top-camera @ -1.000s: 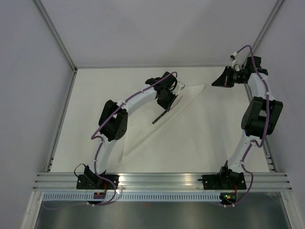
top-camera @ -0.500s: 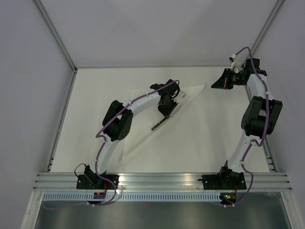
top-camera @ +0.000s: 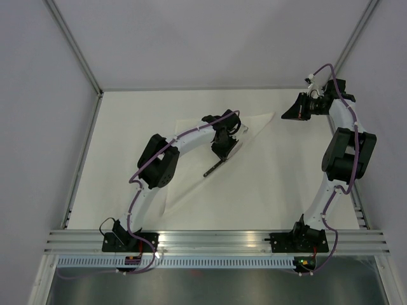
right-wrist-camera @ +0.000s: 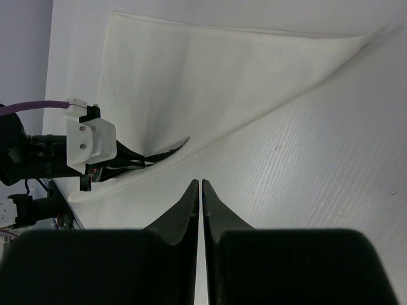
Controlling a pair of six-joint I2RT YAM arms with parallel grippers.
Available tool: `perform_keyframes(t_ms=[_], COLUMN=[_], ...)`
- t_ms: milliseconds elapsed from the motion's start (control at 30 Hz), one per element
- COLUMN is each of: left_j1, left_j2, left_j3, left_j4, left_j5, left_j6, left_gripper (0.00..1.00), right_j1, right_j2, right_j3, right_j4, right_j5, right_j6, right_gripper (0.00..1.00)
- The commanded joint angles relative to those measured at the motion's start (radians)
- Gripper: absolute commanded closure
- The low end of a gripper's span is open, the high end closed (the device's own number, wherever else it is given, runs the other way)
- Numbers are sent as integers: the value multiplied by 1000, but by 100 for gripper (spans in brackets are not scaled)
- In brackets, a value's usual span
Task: Fold the napkin, place the utensils inside, and roll it up
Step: Place the knife on the napkin.
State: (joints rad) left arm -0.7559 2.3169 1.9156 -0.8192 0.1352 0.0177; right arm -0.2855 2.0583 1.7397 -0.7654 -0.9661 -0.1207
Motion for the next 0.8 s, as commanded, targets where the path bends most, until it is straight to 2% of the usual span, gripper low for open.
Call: perform_keyframes(t_ms=[0,767], left_j1=[-11,-11], left_j2=[-8,15], left_j3=[8,-27], left_j4=[18,25], left_j5=[27,30], left_j6=[-61,-62], left_gripper=[98,98], right_j1=[-3,-3], right_j2=[3,17], right_j3=[-5,-28], right_j4=[8,58], right_j5=[-6,26], right_j6=[-43,3], right_gripper=[91,91])
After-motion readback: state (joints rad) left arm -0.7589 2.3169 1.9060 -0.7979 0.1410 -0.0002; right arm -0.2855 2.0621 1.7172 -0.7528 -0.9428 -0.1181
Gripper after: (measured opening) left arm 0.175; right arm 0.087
